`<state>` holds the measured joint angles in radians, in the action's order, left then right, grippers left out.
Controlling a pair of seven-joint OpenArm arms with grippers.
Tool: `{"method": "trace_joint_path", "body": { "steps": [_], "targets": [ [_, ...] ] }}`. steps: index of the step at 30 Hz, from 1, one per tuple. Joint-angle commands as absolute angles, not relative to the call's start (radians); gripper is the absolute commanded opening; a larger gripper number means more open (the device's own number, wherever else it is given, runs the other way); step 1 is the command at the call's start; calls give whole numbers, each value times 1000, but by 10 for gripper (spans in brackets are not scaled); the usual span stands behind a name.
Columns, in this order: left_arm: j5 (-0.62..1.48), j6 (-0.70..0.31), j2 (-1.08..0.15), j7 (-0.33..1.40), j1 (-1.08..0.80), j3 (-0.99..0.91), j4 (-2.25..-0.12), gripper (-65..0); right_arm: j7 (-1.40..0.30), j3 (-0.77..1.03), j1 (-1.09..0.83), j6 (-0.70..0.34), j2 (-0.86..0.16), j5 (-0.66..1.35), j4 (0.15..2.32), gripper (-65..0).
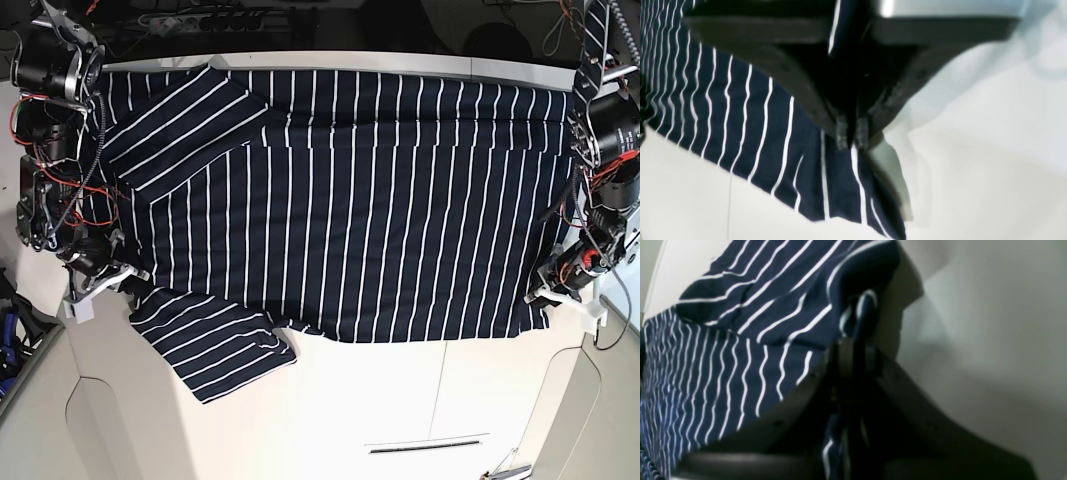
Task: Fold the T-shirt properly
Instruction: 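Grasp the shirt's folded edge with both grippers, then fold the shirt over again with both grippers, forming a long strip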
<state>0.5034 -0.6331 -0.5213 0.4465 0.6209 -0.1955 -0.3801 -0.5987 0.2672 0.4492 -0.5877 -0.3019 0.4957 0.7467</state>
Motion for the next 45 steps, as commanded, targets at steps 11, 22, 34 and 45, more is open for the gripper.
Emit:
{"method": "trace_joint_path", "body": {
  "steps": [11, 22, 34, 45],
  "targets": [
    [603, -698, -584, 686, 640, -195, -641, -650, -738, 266, 458, -592, -344, 492, 912, -650],
    [790, -698, -691, 843, 524, -195, -751, -650, -845, 266, 305, -592, -381, 587, 1219, -650],
    [870, -698, -774, 873, 277, -196, -931, -650, -868, 281, 74, -591, -453, 671, 1438, -650],
    [875, -698, -779, 898, 112, -196, -1068, -650, -864, 288, -58, -587, -453, 629, 1462, -650]
  ]
}}
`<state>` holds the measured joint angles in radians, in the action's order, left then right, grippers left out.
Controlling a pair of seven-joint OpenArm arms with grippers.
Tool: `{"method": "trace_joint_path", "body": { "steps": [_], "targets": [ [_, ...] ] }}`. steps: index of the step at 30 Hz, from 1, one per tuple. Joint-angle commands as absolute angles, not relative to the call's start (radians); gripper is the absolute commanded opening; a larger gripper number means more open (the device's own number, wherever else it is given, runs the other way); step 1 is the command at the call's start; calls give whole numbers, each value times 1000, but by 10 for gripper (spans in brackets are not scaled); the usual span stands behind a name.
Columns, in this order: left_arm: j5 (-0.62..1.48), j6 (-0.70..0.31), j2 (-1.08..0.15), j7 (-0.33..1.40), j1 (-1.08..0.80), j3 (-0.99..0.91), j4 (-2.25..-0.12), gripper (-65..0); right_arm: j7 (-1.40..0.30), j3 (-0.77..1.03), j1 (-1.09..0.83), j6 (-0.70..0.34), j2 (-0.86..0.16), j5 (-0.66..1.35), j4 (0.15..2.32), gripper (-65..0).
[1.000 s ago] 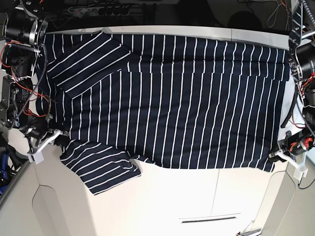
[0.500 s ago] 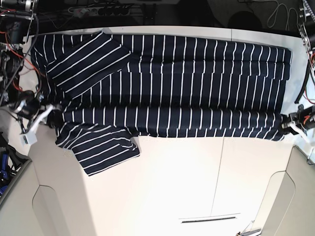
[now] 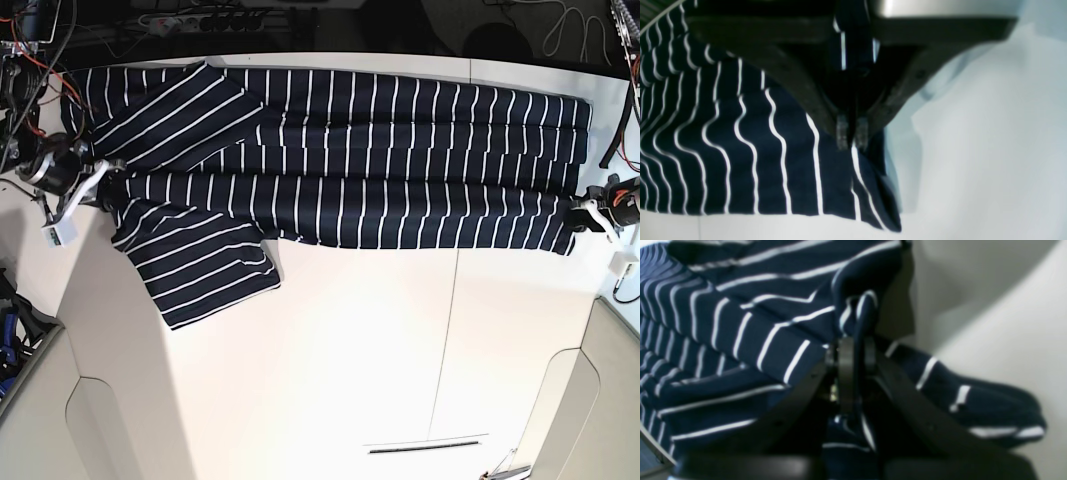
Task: Fold the T-shirt properly
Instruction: 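Fold the shirt over again with both grippers, forming a long strip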
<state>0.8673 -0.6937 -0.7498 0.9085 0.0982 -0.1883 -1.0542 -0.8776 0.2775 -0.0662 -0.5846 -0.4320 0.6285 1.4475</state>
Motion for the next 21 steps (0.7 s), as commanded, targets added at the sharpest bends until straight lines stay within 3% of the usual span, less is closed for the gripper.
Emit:
{"method": "trace_joint_path", "body": {
  "steps": [1, 5, 9, 11, 21],
  "targets": [
    [876, -698, -779, 898, 102, -196, -1072, -650, -864, 288, -64, -587, -453, 621, 1462, -650],
    [876, -698, -778, 892, 97, -196, -1073, -650, -862, 288, -66, -572, -451, 583, 1458, -650],
    [876, -698, -778, 880, 97, -196, -1073, -650, -848, 289, -58, -572, -451, 604, 1459, -345],
    [876, -698, -778, 880, 97, -196, -1073, -650, -830, 296, -54, -572, -451, 626, 1459, -265],
    [876, -698, -778, 880, 97, -196, -1073, -650, -756, 396, 68, -572, -391, 623, 1456, -258]
  ]
}}
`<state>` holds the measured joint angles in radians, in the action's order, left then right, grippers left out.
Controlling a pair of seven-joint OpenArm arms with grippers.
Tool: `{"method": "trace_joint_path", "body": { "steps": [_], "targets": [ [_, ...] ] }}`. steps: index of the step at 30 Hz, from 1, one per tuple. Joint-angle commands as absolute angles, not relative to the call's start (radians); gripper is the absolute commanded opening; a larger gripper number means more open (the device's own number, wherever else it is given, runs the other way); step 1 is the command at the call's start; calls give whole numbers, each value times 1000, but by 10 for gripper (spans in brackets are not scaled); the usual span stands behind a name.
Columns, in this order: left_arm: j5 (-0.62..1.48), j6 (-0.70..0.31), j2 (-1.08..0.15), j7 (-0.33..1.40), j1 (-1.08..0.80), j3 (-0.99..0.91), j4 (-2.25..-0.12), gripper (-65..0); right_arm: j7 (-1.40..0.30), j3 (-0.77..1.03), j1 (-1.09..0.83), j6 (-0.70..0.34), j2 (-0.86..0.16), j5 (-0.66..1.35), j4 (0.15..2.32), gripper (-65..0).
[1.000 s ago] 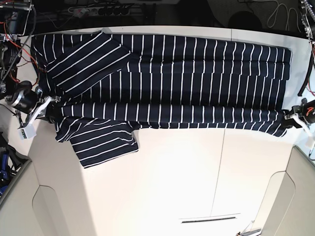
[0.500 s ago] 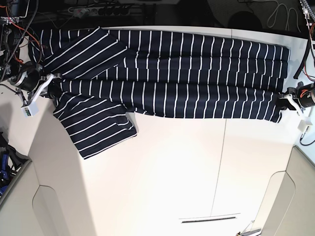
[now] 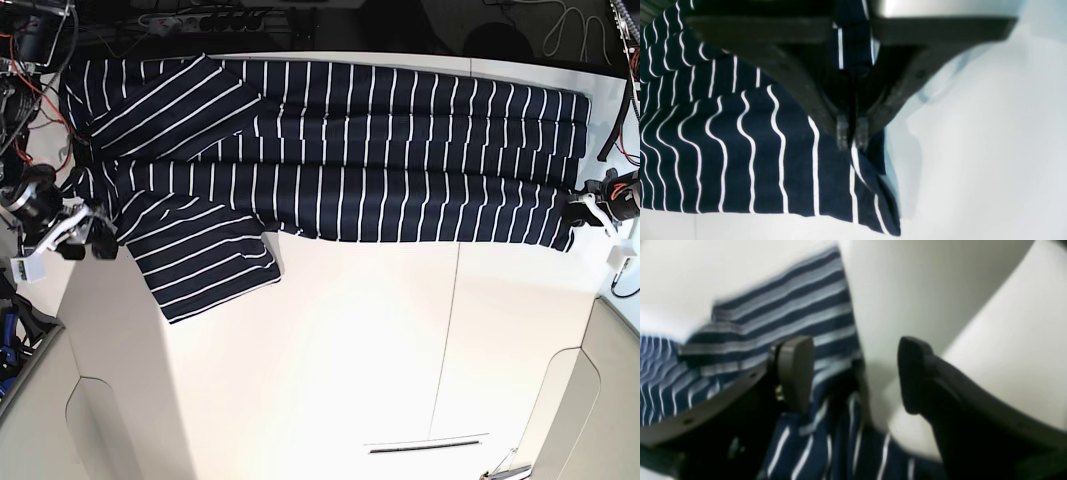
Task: Fold the T-shirt properly
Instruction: 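Fold the shirt over again with both grippers, forming a long strip, then tuck the loose sleeve into the strip with the right gripper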
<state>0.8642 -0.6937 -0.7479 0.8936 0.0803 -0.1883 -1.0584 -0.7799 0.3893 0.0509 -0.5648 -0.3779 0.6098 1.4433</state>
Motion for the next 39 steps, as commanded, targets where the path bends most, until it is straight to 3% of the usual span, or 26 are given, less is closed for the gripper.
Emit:
{"method": "trace_joint_path", "body": {
  "steps": [1, 14, 25, 27, 32, 39],
  "targets": [
    [876, -698, -778, 880, 97, -196, -1073, -650, -752, 396, 83, -572, -379, 601, 1453, -258],
    [883, -698, -778, 880, 97, -196, -1073, -650, -658, 359, 311, -584, -296, 493, 1039, -258],
    [902, -698, -778, 880, 97, -196, -1073, -650, -666, 205, 310, -584, -254, 493, 1025, -267],
    [902, -698, -778, 880, 97, -196, -1073, -650, -666, 205, 310, -584, -243, 494, 1025, -340],
    [903, -698, -778, 880, 97, -196, -1073, -650, -669, 205, 310, -584, -232, 498, 1048, -650],
    [932, -698, -779, 921, 97, -203, -1102, -650, -863, 207, 303, -583, -233, 571, 1240, -650]
  ]
}}
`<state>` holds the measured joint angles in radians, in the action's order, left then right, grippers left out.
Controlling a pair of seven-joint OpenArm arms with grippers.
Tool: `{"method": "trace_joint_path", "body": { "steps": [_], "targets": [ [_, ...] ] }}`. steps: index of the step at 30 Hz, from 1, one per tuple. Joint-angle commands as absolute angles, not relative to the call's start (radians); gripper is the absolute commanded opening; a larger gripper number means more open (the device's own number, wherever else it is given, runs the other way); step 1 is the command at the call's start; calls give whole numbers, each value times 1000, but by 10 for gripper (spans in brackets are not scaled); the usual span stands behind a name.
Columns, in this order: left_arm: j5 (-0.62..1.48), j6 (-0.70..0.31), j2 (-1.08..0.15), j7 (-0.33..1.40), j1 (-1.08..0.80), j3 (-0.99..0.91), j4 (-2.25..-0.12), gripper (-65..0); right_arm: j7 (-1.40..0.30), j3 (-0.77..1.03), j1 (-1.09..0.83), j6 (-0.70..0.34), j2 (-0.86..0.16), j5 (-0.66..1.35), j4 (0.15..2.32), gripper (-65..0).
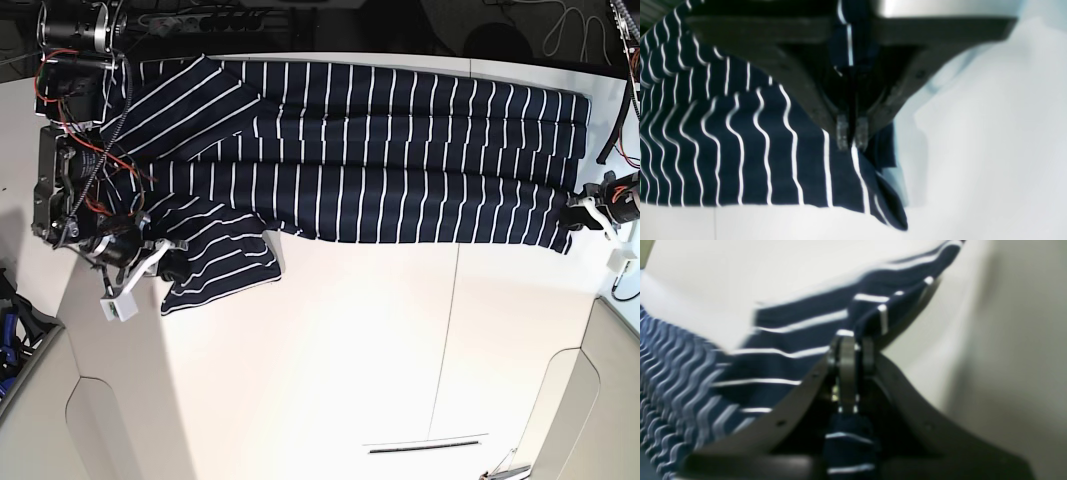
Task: Fold the T-shirt properly
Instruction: 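Tuck the loose sleeve into the strip with the right gripper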
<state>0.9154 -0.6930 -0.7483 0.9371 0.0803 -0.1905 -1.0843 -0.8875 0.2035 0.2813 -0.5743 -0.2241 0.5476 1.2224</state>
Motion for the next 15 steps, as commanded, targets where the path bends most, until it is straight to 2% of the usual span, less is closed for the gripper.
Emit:
{"method": "trace_joint_path", "body": {
  "steps": [1, 7, 15],
  "targets": [
    [932, -698, -780, 947, 97, -205, -1118, -650, -902, 209, 299, -583, -233, 593, 1280, -650],
    [993, -698, -801, 1042, 22, -284, -1271, -650, -1034, 217, 183, -583, -265, 683, 1560, -650],
    [1014, -698, -801, 1076, -130, -467, -1372, -650, -1037, 261, -58, -583, -291, 728, 1801, -650]
  ]
}}
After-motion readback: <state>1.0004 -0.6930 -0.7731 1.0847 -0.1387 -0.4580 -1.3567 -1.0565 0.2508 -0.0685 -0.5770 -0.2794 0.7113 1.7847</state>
